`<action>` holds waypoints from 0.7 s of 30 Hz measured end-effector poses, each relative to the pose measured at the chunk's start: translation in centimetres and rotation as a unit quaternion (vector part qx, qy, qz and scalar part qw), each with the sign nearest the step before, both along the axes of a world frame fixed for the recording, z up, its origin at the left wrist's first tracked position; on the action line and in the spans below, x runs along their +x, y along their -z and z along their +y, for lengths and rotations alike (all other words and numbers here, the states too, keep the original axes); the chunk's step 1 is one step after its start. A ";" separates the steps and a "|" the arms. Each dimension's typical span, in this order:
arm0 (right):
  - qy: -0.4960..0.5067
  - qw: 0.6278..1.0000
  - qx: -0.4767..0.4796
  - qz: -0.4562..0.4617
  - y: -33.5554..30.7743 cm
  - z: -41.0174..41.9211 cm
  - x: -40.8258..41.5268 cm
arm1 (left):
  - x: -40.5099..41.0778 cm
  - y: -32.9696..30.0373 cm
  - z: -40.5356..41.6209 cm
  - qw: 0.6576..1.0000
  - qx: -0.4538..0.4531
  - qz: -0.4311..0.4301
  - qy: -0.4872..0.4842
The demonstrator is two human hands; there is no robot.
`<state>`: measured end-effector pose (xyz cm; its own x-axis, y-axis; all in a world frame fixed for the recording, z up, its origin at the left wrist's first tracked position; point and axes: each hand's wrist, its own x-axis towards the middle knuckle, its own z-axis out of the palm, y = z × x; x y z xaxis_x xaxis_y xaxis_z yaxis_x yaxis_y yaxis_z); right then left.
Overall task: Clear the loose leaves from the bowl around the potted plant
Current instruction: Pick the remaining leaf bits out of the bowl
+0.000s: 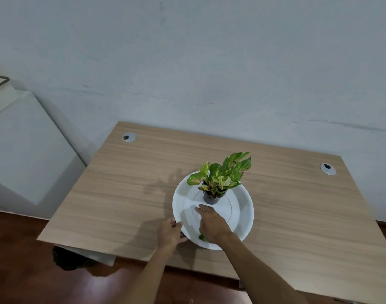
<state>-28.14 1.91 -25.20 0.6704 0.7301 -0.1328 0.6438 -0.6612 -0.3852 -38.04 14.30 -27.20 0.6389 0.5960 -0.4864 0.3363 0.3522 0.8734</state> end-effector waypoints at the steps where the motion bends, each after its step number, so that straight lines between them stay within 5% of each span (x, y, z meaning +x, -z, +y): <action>1: 0.003 1.000 -0.017 -0.007 -0.1 -1.6 0.3 | 0.5 -0.1 -1.7 1.000 0.001 -0.004 0.010; 6: 0.022 0.994 -0.074 -0.073 0.4 -12.1 0.6 | 3.8 -0.4 -10.6 0.996 0.016 -0.008 0.082; 11: 0.055 0.996 -0.047 -0.045 1.6 -20.0 -1.2 | 6.3 -0.1 -16.4 0.990 0.061 -0.006 0.128; 21: 0.211 0.977 0.034 0.012 0.9 -24.1 4.2 | 10.6 1.4 -20.1 0.985 0.068 0.014 0.156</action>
<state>-23.96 -22.22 -26.15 0.9105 0.3977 -0.1135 0.3102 -0.8381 -0.4487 -27.46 -5.77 -28.57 0.7887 0.4325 -0.4368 0.4355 0.1085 0.8936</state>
